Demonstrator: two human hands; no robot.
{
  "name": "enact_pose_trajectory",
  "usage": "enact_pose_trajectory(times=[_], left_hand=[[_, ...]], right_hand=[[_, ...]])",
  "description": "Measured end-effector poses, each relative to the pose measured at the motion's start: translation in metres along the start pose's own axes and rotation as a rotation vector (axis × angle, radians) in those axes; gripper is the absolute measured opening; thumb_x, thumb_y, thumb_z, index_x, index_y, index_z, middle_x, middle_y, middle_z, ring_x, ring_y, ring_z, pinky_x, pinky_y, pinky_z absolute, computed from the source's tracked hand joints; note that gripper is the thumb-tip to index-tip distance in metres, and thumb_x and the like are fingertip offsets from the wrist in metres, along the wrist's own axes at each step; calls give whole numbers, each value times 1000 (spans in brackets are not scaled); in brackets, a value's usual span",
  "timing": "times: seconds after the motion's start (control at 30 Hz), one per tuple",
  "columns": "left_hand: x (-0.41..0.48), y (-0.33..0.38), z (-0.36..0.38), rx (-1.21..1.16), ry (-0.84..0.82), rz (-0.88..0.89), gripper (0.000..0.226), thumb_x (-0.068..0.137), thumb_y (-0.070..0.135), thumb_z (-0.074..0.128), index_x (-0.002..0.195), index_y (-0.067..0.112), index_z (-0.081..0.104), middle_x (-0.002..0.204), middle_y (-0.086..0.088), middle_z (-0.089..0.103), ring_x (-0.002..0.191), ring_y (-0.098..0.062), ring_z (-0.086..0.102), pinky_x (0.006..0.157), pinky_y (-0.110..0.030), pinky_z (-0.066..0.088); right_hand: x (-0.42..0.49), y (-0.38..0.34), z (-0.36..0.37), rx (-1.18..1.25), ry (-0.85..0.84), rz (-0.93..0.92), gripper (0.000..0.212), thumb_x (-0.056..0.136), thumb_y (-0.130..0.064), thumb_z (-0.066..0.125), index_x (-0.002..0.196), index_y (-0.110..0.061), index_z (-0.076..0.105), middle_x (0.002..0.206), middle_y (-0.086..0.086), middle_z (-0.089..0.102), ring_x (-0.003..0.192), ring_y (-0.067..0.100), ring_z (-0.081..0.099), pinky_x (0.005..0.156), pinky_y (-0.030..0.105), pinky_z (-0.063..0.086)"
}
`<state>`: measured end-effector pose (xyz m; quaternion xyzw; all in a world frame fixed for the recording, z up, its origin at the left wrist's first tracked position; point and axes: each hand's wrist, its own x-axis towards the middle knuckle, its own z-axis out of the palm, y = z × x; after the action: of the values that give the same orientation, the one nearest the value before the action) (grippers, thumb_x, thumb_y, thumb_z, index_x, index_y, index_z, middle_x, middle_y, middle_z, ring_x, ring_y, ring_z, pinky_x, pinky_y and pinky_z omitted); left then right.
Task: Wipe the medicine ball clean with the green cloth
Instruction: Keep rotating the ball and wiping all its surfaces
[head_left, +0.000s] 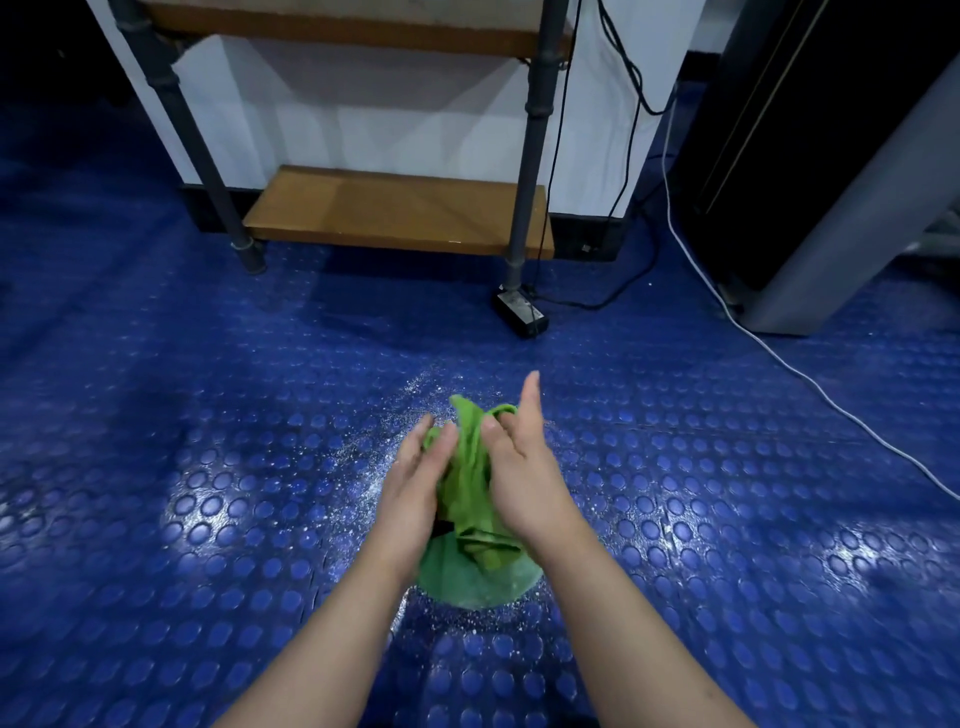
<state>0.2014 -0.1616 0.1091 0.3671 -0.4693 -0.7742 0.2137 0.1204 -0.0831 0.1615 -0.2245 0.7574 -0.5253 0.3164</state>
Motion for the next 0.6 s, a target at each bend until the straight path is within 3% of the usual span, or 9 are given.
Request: enact_pose_trajectory(times=[0.07,0.1,0.17,0.23,0.3,0.37,0.47,0.53,0.6], left_hand=[[0,1,3,94,76,66,54,81,20,75,129,23,51,111,3,70,90,-4,70,75,-20,55],[1,0,3,134,115,88,48,83,11,73,125,21,54,108,-1,70,88,-8,71,74,-22,57],[4,1,-2,134,155,76,33,86,3,68,116,15,58,103,-6,72,89,-18,70,75,-29,57],[5,8,-8,70,132,27,34,89,2,64,121,11,57,100,-5,73,89,-20,71,75,-31,57],[3,17,-13,158,128,36,46,90,8,65,132,20,49,120,-2,66,102,-13,66,85,-30,54],[-7,25,-12,544,171,213,61,91,29,66,144,33,37,145,11,39,129,-6,42,108,-31,37],[-20,26,5,1027,28,445,72,90,65,40,151,31,29,157,14,17,145,-5,12,119,-29,12],[-16,16,13,1249,-10,341,81,87,77,15,152,31,26,162,6,11,149,-16,4,122,-35,7],[-8,8,14,1396,82,291,87,81,78,7,150,31,31,160,-2,21,146,-26,14,119,-41,20]], right_hand=[[3,9,-9,72,150,-21,63,99,-16,35,148,-40,3,117,-9,56,84,10,59,76,30,48],[7,19,-13,89,262,-22,62,97,-9,36,148,-36,12,114,-8,57,84,12,61,71,31,51],[12,37,-17,27,416,1,56,95,-4,40,144,-28,26,121,-1,52,101,12,56,84,33,50],[16,55,-12,-10,382,120,52,96,-19,49,144,-22,29,134,1,43,112,11,47,97,30,40],[19,69,0,44,279,267,67,90,-41,56,146,-22,26,144,4,38,123,18,44,107,38,35],[23,77,12,-29,258,335,82,79,-57,59,146,-22,28,145,5,40,131,26,42,108,47,36],[29,83,16,148,243,365,88,64,-79,60,131,-25,48,135,3,52,126,28,49,103,52,41],[26,88,18,371,244,351,60,78,-63,58,122,-21,57,130,4,57,121,25,54,103,50,42],[20,87,22,311,303,258,34,86,-47,49,115,-31,56,129,-3,55,122,19,51,107,46,38]])
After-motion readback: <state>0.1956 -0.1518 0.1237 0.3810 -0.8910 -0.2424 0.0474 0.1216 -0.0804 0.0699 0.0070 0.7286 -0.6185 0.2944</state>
